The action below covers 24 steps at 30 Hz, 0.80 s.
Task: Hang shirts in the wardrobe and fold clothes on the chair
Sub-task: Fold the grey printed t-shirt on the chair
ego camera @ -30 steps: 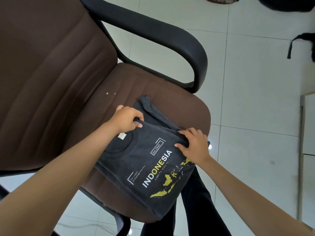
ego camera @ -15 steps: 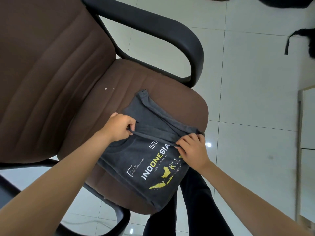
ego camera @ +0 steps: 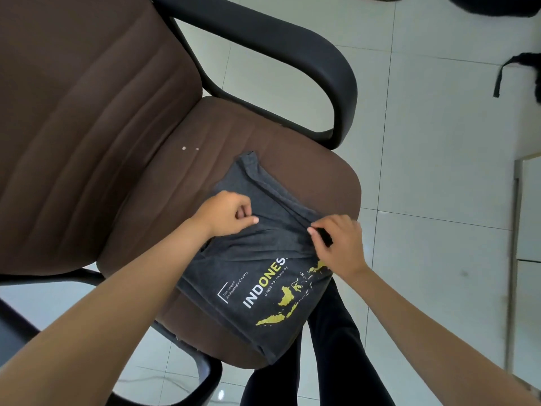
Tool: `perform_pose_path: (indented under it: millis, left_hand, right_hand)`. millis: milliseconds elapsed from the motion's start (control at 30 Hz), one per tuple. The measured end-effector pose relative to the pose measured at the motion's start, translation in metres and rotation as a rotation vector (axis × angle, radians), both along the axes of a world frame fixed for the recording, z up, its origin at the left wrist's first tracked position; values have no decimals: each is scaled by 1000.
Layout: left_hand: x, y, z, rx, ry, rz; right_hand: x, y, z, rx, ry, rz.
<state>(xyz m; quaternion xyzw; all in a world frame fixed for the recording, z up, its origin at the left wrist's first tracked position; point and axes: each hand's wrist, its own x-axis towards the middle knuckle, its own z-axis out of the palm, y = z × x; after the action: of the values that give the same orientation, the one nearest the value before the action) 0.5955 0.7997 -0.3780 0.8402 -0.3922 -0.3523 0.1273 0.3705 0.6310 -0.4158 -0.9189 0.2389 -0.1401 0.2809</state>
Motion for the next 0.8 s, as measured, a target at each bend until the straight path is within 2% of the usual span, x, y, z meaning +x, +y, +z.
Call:
perform_pose_path:
  millis: [100,233,333,433,600,700,800]
  left_hand:
    - [7,-28,0,-120,-139,-78]
    - [18,-64,-3,-16,-180,-263]
    - [19,-79,-9,103,-197,-403]
    - [23,-82,-13,110,-277,-462]
    - [30,-76,-16,-39,-388,-481]
    - [29,-70,-15,9,-455,-571]
    - [30,-67,-22,-23,-531,-532]
  right_hand:
    - [13,-20,2,58,125,-154]
    - [12,-38,5,273,403,-279]
    - [8,-43,6,535,359,-289]
    - [6,-45,8,676,295,-322]
    - [2,-45,11,717,265,-321]
    - [-2,-40,11,752,234,-274]
    - [-4,-35,10,766,224,-258]
